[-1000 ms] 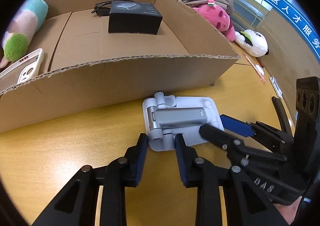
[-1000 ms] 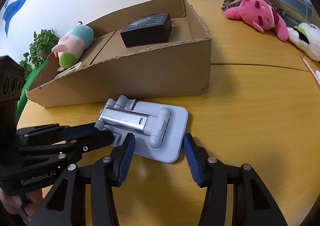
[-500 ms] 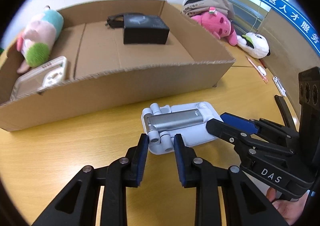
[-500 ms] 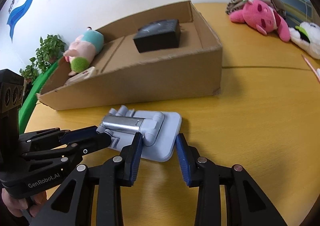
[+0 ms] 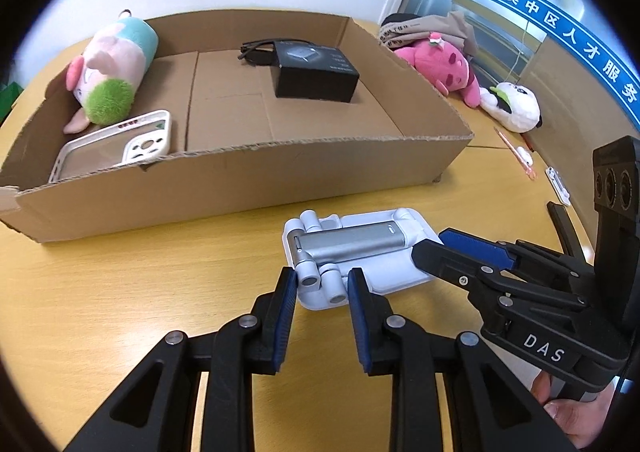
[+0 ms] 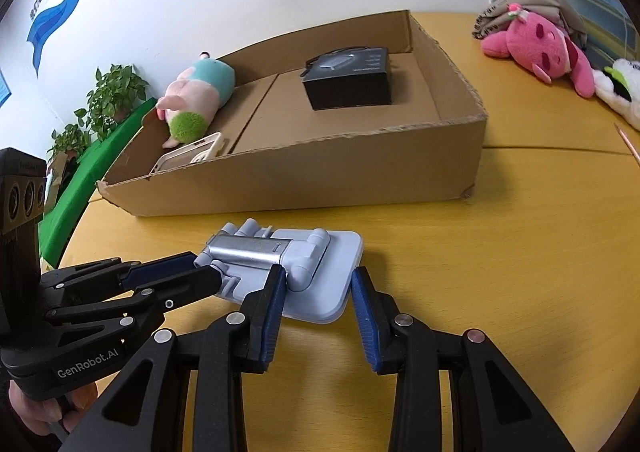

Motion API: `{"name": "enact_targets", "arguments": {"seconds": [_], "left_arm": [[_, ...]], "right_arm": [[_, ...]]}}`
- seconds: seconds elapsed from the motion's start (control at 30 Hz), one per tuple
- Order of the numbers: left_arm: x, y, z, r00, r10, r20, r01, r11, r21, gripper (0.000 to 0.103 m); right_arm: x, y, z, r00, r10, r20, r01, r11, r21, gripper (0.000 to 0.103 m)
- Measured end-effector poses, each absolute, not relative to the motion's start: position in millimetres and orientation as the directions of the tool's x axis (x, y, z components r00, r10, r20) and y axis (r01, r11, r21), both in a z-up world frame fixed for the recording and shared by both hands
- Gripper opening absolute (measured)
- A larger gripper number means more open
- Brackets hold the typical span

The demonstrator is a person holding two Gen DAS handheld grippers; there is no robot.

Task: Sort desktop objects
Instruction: 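Lift the phone stand with both grippers and lower it into the box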

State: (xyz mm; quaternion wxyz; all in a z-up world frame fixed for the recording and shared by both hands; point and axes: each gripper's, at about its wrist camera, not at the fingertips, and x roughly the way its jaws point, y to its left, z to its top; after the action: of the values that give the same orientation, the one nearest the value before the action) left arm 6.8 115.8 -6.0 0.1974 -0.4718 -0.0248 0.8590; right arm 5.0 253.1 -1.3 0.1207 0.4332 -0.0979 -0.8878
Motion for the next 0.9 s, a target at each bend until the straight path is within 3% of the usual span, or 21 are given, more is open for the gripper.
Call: {"name": "enact_targets", "arguments": {"seconds": [0.53,0.9], "left_arm": [[15,107,42,-0.563,0.346,-0.750,-0.313,-0.930,-0.194,0.025],[-31,111,71,-0.608,0.332,-0.721,-0.315,-0.935,-0.164,0.024]], "right_arm": [[16,240,46,-0.662,-0.310,-0.682,0.179,-0.949,0.258,0.037],[-21,244,75,-0.713,-0.303,-0.633,0.185,-0.951,0.247,0.037]]}}
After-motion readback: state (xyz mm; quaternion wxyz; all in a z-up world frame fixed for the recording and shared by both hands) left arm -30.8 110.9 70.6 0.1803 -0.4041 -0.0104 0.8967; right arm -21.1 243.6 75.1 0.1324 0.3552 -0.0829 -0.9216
